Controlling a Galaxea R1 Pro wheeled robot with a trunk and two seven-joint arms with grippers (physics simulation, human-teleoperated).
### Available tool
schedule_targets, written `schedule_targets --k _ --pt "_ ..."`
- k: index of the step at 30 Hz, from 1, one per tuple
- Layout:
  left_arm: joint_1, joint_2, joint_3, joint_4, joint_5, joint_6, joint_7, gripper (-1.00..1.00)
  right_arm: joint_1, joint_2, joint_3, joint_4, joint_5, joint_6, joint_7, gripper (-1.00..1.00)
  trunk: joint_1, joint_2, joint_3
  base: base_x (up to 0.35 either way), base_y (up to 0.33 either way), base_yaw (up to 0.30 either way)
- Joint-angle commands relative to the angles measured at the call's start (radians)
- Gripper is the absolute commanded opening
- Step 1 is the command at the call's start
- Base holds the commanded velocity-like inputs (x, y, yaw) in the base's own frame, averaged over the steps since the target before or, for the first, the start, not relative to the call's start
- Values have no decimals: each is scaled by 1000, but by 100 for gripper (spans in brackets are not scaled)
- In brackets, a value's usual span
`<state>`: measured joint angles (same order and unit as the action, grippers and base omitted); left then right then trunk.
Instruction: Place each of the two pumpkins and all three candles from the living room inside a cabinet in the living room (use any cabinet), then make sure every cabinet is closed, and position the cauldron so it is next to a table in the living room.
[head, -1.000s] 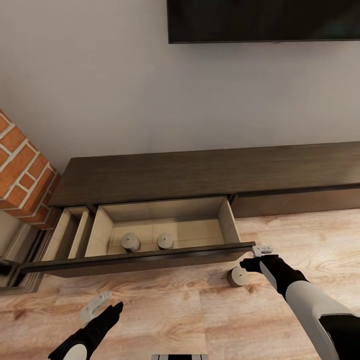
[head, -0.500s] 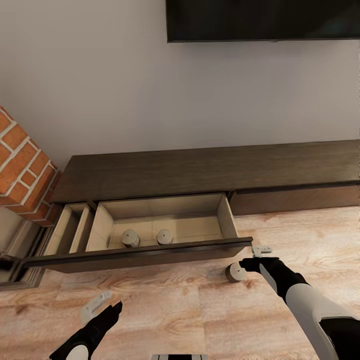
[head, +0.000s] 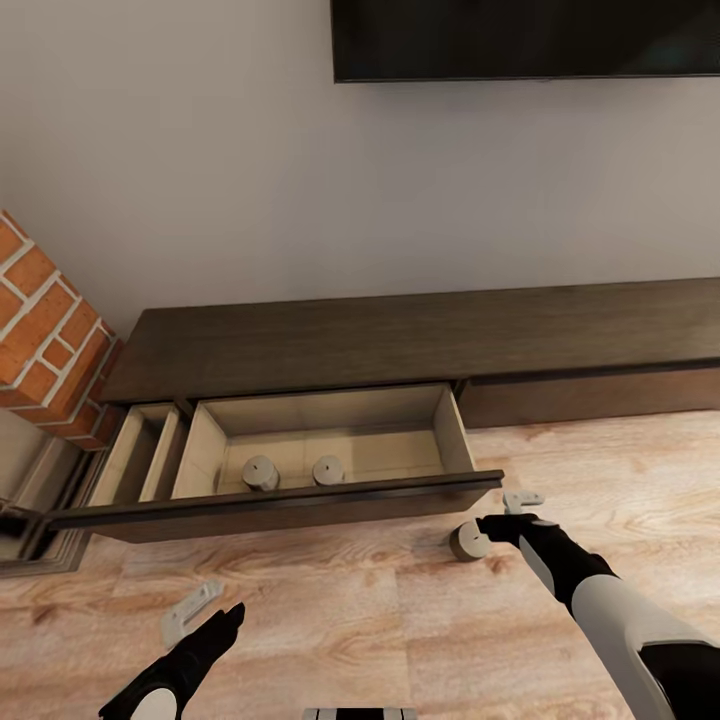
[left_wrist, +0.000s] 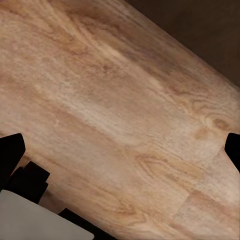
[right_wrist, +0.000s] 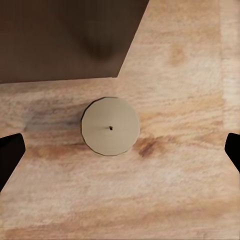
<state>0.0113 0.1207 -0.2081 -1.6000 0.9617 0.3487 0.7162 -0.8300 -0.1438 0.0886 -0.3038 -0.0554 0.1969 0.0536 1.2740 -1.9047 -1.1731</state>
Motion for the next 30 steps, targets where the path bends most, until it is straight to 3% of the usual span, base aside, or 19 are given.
schedule_targets --k 1,30 --pt "0 0 0 0 0 0 0 100 1 0 0 0 0 -3 0 100 4 -7 -3 -2 0 0" --pt "-13 -1 -10 -8 3 4 -14 100 3 12 3 -4 1 -32 1 100 111 -203 -91 0 0 0"
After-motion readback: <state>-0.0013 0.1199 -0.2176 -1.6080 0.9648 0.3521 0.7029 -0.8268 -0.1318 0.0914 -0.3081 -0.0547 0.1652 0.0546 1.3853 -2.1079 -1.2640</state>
